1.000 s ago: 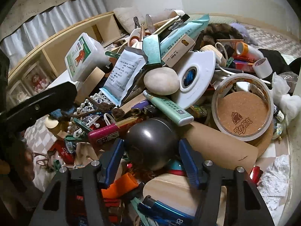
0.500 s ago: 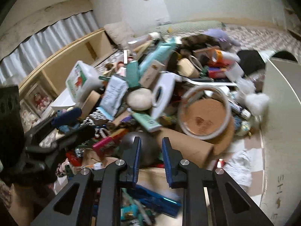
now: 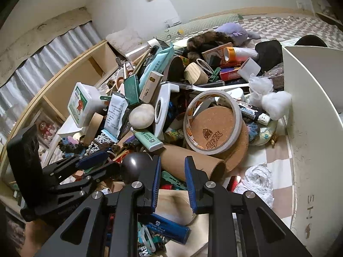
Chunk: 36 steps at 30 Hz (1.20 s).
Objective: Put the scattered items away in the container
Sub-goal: 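Grasp the red oval item in the heap with the left tool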
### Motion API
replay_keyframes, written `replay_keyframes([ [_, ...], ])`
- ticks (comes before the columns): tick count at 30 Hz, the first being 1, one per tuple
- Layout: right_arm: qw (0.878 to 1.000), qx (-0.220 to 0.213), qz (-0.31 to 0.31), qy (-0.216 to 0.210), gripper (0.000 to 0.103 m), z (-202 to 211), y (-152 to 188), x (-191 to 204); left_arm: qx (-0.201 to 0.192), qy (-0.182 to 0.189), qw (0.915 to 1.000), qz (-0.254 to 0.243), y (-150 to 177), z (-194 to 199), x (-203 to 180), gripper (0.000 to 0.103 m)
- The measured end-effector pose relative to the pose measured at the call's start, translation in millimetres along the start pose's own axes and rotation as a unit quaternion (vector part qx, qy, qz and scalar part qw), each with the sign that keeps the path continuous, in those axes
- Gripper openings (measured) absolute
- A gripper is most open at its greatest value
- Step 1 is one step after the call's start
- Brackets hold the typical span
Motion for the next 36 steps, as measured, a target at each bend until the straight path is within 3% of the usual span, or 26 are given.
replay_keyframes([
  [4,1.000,0.007,0.014,-0.001,0.024,-0.6,1.8,6.4,0.018,0.036,0.9992,0.004,4.6,0.2,-4.8,0.028],
  [11,1.000,0.012,0.007,-0.001,0.024,0.9,4.2,4.7,0.049,-0.001,0.9983,-0.030,12.9,-14.7,-14.7,0.027],
  [18,1.000,0.019,0.005,-0.005,0.024,-4.9,6.7,5.2,0.049,0.013,0.9987,0.008,7.9,-18.2,-7.1,0.022],
  [22,0.999,0.036,0.015,-0.003,0.024,-13.4,11.1,9.8,0.044,0.019,0.9982,0.037,7.6,-13.0,3.3,0.014],
  [28,0.998,0.049,0.047,0.000,0.024,-25.0,18.5,24.3,0.031,0.029,0.9965,0.071,4.7,-1.4,19.9,0.014],
  [29,0.997,0.050,0.053,0.000,0.028,-26.8,19.9,27.0,0.028,0.030,0.9962,0.077,3.7,0.5,22.1,0.014],
  [30,0.997,0.052,0.059,0.001,0.050,-28.5,21.2,29.7,0.024,0.031,0.9958,0.082,2.7,2.5,24.3,0.014],
  [32,0.996,0.053,0.072,0.001,0.083,-31.4,23.8,35.7,0.020,0.030,0.9959,0.083,0.9,4.2,24.6,0.014],
  [36,0.994,0.048,0.100,0.008,0.083,-33.1,23.8,48.0,0.012,0.030,0.9957,0.087,-2.1,5.8,26.4,0.014],
])
Point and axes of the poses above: each gripper's, at about its wrist camera, not at the fingertips, and z roughly against the way its jaws point, x to its left, y to its underside, the point moved 3 cm from there along -z, roughly the way its jaws point, and after that the axes turned 15 degrees about -y, right-handed, at the moved point
